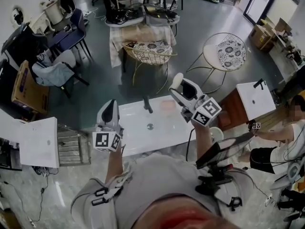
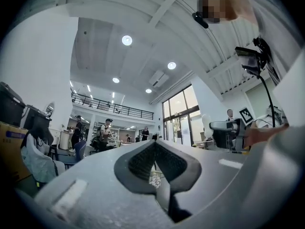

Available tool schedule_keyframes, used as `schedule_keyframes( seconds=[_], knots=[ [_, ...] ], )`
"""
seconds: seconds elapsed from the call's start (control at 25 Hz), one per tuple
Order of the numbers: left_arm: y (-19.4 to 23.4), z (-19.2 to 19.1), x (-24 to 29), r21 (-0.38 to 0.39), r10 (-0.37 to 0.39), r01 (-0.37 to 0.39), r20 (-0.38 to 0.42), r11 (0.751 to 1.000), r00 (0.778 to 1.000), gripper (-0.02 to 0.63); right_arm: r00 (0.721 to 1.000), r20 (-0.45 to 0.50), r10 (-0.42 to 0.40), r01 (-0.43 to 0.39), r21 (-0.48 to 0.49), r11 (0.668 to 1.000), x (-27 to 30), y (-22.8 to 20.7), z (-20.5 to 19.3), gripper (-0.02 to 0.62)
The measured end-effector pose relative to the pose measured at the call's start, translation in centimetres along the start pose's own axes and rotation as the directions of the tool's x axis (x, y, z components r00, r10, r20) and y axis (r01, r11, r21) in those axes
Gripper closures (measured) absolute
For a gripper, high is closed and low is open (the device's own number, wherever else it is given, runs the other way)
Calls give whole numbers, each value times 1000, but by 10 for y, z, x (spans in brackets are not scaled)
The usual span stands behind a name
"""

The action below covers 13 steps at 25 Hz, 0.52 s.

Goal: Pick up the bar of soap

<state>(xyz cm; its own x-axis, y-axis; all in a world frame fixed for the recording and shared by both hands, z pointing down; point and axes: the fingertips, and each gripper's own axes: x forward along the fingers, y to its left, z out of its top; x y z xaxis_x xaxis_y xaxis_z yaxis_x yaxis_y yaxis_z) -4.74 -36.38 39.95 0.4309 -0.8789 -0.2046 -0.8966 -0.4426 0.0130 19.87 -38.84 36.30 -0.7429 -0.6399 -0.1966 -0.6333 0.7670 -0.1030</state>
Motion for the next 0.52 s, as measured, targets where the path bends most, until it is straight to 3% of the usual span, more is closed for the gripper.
schedule_keyframes(
  seconds=[0.24,0.52],
  knots=[
    [-12,2,6,-15,-51,51,1,999,999,607,999,32,-20,19,29,999,-10,-3,7,339],
    [-14,4,-2,-27,-58,58,6,998,998,607,999,33,-42,41,39,998,-21,5,10,339]
  ],
)
